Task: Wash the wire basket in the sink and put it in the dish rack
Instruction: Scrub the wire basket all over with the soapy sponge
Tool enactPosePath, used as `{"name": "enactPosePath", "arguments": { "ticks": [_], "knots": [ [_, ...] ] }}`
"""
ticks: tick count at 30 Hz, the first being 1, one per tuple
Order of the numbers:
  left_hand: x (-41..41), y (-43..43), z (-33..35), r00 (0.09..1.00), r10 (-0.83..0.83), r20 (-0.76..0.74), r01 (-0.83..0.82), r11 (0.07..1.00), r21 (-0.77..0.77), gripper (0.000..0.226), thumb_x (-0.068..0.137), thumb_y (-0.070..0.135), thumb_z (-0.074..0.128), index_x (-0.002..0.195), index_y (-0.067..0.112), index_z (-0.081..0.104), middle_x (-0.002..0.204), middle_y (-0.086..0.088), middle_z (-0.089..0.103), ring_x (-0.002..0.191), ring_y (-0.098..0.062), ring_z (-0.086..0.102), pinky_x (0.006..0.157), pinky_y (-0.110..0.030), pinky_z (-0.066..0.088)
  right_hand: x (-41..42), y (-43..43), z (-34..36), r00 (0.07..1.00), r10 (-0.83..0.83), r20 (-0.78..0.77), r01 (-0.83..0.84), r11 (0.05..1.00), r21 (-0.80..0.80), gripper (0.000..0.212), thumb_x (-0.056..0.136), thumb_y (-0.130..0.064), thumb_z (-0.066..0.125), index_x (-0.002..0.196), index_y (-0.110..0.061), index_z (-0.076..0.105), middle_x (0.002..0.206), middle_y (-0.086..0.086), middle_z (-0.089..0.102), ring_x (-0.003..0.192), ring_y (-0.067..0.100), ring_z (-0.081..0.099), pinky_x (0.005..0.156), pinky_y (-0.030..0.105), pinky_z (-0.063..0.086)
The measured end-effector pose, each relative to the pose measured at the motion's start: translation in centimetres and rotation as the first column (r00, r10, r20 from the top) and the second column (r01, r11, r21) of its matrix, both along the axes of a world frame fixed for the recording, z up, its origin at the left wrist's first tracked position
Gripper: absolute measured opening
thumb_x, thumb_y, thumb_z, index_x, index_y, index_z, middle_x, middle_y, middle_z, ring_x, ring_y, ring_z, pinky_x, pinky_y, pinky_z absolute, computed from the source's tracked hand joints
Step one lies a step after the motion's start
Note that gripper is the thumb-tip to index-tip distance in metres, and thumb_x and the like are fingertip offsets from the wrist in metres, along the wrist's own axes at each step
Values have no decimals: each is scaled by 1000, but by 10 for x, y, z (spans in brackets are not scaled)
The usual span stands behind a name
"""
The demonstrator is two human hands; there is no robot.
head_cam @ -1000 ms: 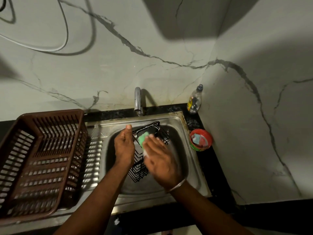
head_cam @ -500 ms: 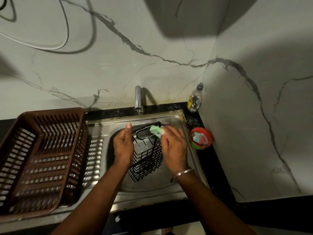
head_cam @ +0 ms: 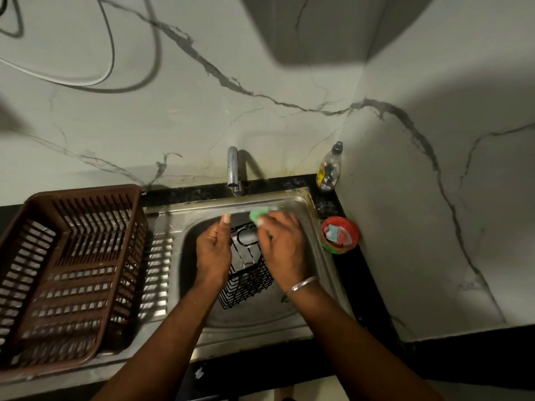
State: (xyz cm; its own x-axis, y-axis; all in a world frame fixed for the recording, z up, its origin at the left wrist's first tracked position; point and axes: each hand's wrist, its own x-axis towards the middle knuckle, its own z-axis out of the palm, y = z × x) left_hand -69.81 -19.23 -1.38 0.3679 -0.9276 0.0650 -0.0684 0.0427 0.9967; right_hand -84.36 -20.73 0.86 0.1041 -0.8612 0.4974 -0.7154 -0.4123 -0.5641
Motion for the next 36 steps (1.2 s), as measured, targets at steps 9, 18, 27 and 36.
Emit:
{"name": "enactPosePath", "arguments": {
  "ticks": [9,18,27,36],
  "knots": [
    [1,-2,0,999,41,-31,-41,999,-4,49,110,43,54,63,30,51,58,9,40,55,-12,33,55,-29,30,0,-17,-10,1000,-24,16,23,997,74,24,97,-17,60,111,-10,78,110,3,66,101,18,57,89,35,53],
    [18,-11,-6,978,91,-188,-86,996,34,44,108,39,61,73,12,65,71,-14,57,68,-26,49,66,-44,49,-5,-26,-9,997,-22,74,18,999,45,24,98,-16,61,114,-9,77,114,3,71,101,14,63,90,26,55],
    [33,-5,-3,910,145,-387,-106,987,121,26,104,28,66,86,11,74,83,-10,76,74,-23,72,72,-38,64,-4,-35,-16,659,-255,708,-180,860,478,20,99,-13,64,87,-24,76,81,-8,70,78,7,59,74,26,50],
    [61,-11,-7,985,-125,118,121,992,38,45,100,58,62,75,21,68,73,-8,68,71,-19,63,72,-36,51,13,-33,8,922,65,382,-234,878,417,12,109,-25,45,108,-15,50,84,-6,54,71,4,51,59,22,42]
  ]
}}
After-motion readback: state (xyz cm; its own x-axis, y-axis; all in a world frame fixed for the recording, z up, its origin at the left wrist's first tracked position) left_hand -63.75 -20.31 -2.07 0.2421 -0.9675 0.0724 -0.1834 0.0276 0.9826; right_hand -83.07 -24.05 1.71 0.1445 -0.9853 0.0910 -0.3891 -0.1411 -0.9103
